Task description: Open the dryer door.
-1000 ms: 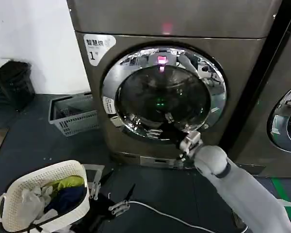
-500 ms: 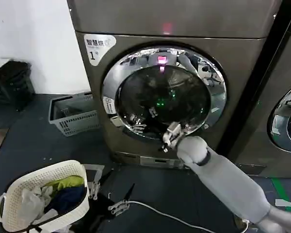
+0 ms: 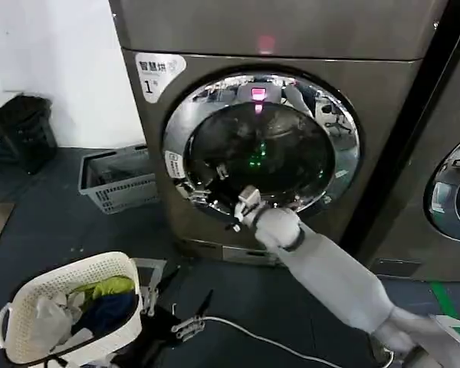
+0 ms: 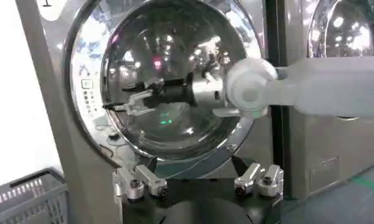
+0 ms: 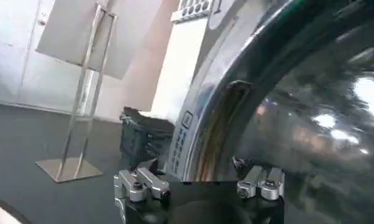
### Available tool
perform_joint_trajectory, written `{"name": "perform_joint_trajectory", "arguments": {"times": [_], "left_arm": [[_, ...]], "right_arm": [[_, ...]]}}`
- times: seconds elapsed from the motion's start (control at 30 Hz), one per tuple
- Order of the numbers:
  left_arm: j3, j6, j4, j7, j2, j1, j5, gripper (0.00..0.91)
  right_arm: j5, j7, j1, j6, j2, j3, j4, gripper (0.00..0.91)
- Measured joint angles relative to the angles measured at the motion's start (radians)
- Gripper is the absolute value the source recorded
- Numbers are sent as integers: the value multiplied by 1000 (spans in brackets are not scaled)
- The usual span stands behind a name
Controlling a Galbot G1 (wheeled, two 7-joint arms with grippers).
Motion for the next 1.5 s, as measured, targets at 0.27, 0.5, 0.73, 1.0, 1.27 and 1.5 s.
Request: {"name": "perform_joint_trajectory", "arguments": {"times": [0.27, 0.5, 0.73, 1.0, 1.27, 1.5], "left_arm": [[1, -4, -3, 0, -1, 11, 5, 907], [0, -6, -10, -1, -2, 18, 6, 907], [0, -7, -10, -1, -3, 18, 6, 907], [-7, -7, -5, -2, -5, 14, 5, 907], [-69, 0, 11, -3, 4, -16, -36, 907], [-146, 20, 30, 6, 18, -51, -102, 907]], "right_arm": [[6, -65, 21, 11, 31, -4, -51, 907], [10, -141, 37, 36, 36, -2, -85, 907], [25, -249, 53, 102, 12, 0, -112, 907], [80, -442, 81, 209, -32, -33, -119, 907], [117, -589, 75, 257, -71, -38, -101, 907], [175, -758, 33, 283, -120, -7, -49, 907]]}}
